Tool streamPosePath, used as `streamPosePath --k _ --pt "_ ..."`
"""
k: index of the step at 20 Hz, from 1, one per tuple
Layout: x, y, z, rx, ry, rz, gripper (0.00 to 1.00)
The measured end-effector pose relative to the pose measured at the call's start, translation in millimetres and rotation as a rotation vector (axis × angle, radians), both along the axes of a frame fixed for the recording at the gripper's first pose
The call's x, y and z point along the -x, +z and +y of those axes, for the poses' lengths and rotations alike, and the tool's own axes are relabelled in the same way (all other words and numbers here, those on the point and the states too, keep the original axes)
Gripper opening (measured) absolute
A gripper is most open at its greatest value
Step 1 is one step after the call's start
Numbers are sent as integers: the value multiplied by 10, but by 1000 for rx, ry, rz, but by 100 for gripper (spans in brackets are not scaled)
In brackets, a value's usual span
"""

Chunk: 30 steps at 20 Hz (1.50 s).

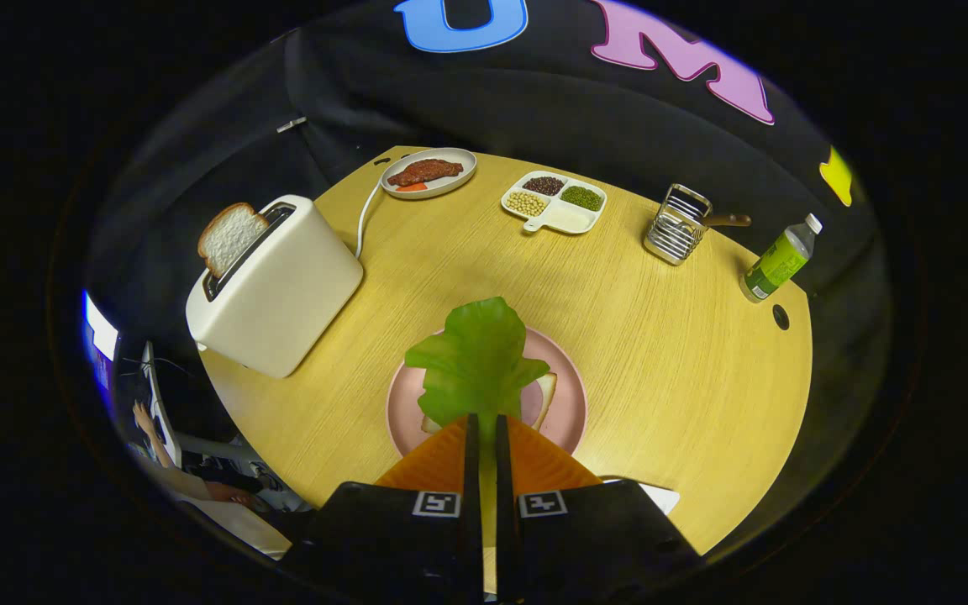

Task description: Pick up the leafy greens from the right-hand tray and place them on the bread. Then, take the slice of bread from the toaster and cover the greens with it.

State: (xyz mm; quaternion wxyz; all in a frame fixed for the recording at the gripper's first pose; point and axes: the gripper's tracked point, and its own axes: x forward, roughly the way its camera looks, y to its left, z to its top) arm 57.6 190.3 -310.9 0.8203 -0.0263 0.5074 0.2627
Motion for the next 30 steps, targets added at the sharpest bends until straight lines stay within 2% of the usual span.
streamPosePath --k 3,6,13,16,19,24,27,30 --pt "-118 -75 -5 6 -31 -12 17" --pt "-171 -106 27 -17 -55 -15 100" --pt "-184 43 0 -46 -74 -33 98" --pt "-171 372 192 -156 -94 -74 97" --pt "-178 821 390 -240 -73 -159 97" --pt "-95 1500 946 -320 23 -268 97" --pt "-57 1736 1275 -329 10 -261 97" --pt "9 1964 1790 -423 -18 -209 97"
